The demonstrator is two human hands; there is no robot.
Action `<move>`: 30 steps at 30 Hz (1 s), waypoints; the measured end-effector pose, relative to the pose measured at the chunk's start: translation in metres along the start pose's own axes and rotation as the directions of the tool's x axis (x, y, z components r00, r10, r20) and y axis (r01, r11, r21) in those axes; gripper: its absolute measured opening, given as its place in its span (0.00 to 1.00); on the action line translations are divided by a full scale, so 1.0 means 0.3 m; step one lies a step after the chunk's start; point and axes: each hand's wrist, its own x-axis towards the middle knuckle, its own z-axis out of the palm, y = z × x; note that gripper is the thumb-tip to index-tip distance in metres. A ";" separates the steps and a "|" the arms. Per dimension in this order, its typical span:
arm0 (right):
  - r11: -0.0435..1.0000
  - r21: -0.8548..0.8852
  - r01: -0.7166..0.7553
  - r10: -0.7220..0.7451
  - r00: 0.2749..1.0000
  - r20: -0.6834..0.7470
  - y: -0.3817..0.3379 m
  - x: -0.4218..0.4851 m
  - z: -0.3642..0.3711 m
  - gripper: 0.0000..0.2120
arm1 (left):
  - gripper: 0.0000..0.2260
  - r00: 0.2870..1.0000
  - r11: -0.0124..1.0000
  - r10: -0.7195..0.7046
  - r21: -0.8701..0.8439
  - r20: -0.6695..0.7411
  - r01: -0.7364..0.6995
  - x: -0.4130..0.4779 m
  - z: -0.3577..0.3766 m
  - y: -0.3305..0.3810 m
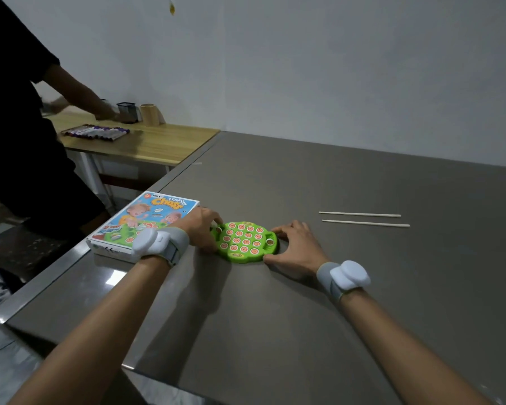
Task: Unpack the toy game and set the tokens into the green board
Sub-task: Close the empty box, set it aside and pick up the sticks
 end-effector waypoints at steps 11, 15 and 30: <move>0.998 0.023 -0.060 0.060 0.998 -0.006 0.184 -0.137 -0.177 0.36 | 0.31 0.987 0.984 0.162 -0.067 -0.018 -0.163 0.000 0.035 0.212; 0.992 -0.013 -0.123 0.123 0.992 -0.032 0.277 -0.212 -0.230 0.41 | 0.32 0.976 0.973 0.214 -0.082 -0.026 -0.216 0.015 0.069 0.333; 0.970 -0.075 -0.231 0.228 0.973 -0.037 0.447 -0.335 -0.306 0.41 | 0.31 0.956 0.950 0.292 -0.114 -0.007 -0.291 0.034 0.152 0.530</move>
